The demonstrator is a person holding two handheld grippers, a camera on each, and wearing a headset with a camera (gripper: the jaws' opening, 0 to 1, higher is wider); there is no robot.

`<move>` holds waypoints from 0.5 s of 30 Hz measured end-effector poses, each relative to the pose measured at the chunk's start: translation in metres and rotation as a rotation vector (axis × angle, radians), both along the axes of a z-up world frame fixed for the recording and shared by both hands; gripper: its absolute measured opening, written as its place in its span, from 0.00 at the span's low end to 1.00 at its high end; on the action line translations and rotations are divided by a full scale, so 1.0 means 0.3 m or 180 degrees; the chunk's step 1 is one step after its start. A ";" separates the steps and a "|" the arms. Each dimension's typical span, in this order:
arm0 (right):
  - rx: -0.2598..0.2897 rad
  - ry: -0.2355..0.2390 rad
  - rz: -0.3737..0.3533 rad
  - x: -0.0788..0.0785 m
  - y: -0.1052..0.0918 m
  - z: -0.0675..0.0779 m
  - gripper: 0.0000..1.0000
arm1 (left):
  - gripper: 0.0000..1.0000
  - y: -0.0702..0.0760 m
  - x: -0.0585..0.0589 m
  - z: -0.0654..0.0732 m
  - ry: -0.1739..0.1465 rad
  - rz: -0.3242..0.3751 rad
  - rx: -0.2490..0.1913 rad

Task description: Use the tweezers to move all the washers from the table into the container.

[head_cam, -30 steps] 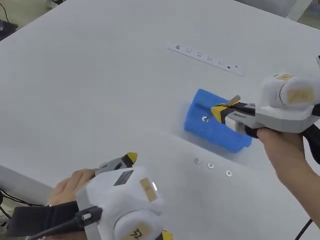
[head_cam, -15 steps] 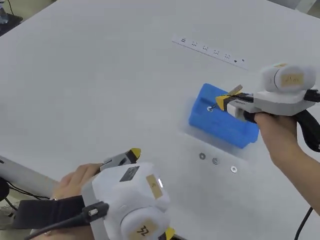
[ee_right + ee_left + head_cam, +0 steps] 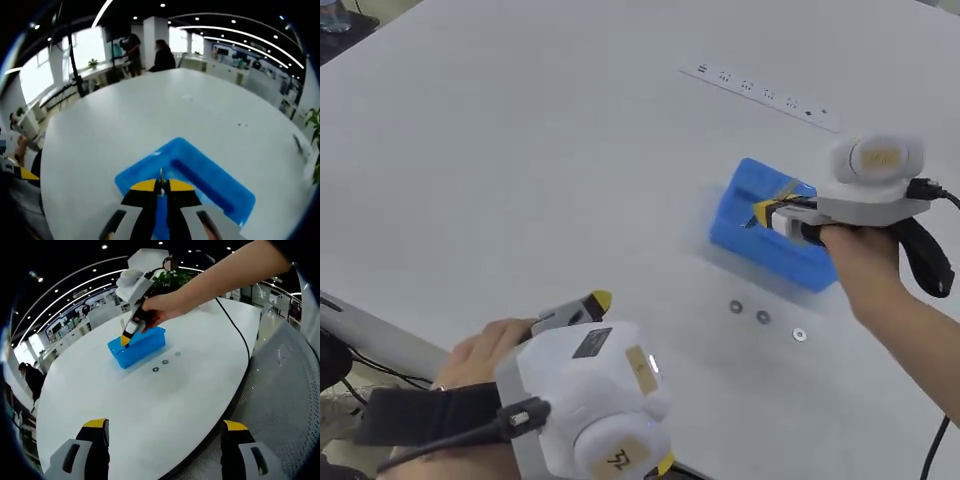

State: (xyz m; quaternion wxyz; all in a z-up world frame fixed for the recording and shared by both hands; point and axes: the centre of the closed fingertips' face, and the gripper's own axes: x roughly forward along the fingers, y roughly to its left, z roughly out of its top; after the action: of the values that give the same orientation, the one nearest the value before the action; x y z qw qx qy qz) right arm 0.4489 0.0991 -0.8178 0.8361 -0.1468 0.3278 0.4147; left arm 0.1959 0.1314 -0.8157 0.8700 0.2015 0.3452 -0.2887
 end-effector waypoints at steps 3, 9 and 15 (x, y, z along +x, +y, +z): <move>-0.0043 0.0060 0.0005 -0.004 -0.007 0.001 0.03 | 0.95 -0.001 -0.001 -0.002 0.0008 -0.0008 0.0001; -0.0037 0.0044 0.0012 -0.010 -0.010 0.002 0.03 | 0.94 0.002 0.000 -0.006 0.0022 0.0000 0.0032; -0.0034 0.0064 -0.0007 -0.006 0.000 0.006 0.03 | 0.93 0.001 -0.001 -0.009 0.0037 -0.0007 0.0038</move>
State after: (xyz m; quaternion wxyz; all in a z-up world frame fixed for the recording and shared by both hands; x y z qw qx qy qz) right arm 0.4470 0.0990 -0.8158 0.8324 -0.1468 0.3385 0.4134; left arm 0.1956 0.1315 -0.8183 0.8664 0.2054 0.3518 -0.2888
